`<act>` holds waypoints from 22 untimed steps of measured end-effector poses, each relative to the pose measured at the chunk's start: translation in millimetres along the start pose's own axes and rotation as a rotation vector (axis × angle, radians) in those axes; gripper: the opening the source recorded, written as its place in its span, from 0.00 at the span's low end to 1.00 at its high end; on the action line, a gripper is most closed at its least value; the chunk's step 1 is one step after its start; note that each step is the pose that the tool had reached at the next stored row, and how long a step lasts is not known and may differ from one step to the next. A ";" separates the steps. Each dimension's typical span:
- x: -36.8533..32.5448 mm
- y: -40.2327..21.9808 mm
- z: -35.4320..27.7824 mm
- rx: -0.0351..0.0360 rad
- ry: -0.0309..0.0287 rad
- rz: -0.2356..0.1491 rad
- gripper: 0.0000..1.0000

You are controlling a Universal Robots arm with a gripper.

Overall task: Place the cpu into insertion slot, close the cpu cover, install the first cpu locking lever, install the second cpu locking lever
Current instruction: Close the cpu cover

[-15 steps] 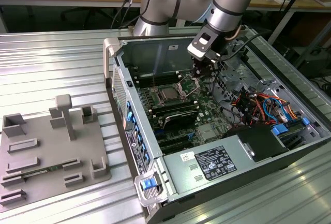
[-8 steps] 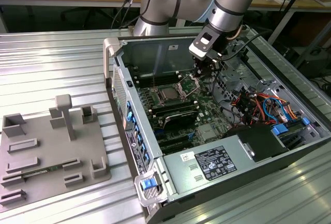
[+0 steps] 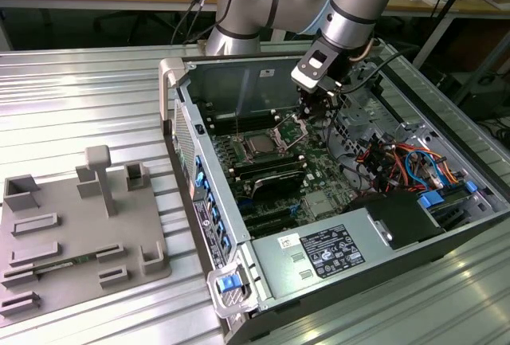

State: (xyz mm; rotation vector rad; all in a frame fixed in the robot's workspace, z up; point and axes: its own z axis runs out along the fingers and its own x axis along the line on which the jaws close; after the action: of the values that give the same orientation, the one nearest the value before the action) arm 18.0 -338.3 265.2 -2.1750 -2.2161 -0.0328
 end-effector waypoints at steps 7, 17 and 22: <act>-0.1 5.9 0.0 0.0000 0.0001 0.000 0.11; -0.3 16.2 -0.1 0.0000 -0.0022 0.000 0.11; -0.1 23.7 2.5 0.0004 -0.0063 -0.002 0.11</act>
State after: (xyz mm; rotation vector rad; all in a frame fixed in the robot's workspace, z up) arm 41.7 -337.8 262.5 -2.1755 -2.2216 -0.0255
